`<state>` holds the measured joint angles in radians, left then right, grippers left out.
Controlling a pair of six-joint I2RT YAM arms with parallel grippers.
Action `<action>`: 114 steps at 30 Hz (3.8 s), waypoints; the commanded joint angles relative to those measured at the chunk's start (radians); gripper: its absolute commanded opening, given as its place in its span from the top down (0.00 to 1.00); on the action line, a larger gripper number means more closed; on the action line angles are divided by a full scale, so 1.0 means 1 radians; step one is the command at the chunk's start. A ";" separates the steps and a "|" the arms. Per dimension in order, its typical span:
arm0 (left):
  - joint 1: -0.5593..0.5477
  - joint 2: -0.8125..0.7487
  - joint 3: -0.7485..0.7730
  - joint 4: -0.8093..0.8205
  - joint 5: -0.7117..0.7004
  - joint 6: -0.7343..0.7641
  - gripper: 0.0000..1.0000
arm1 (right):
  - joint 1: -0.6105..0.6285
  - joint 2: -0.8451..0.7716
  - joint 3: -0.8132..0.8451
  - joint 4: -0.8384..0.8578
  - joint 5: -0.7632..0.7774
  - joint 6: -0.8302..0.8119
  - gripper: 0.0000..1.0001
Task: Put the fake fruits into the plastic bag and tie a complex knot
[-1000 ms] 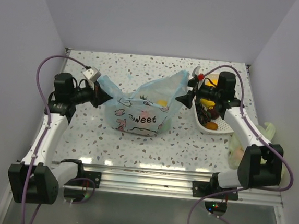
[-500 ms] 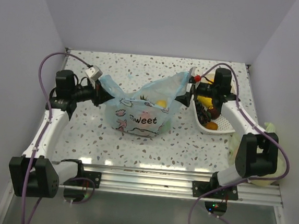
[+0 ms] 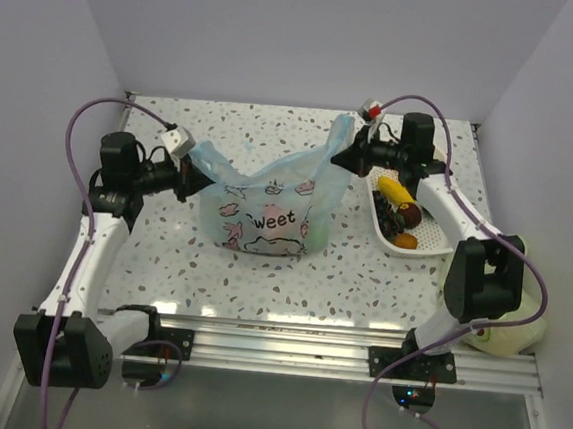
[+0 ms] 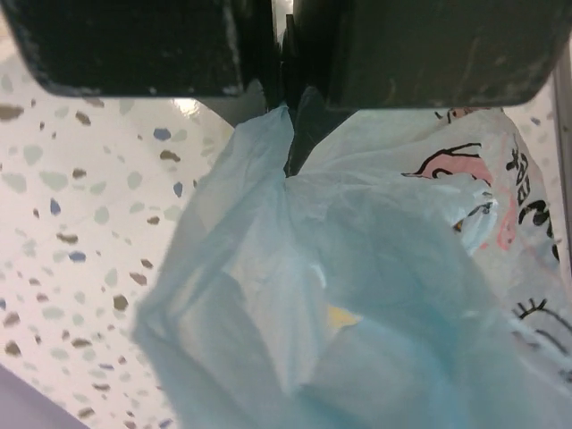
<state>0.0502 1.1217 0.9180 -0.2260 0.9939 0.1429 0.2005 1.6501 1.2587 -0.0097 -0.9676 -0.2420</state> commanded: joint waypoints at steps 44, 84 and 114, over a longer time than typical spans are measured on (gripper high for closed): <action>-0.449 0.214 -0.051 -0.550 -0.395 1.084 1.00 | 0.004 0.158 0.133 -0.480 0.756 0.560 1.00; -0.612 0.417 0.450 -0.625 -0.161 0.687 0.97 | 0.274 -0.029 0.200 -0.486 0.774 0.371 1.00; -0.616 0.233 0.133 -0.814 -0.345 1.103 0.96 | 0.086 0.007 0.126 -0.349 0.495 0.540 1.00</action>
<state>-0.5632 1.3869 0.9863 -1.0077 0.5652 1.2583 0.2886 1.6672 1.3853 -0.4248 -0.3485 0.2993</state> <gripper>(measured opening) 0.039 0.010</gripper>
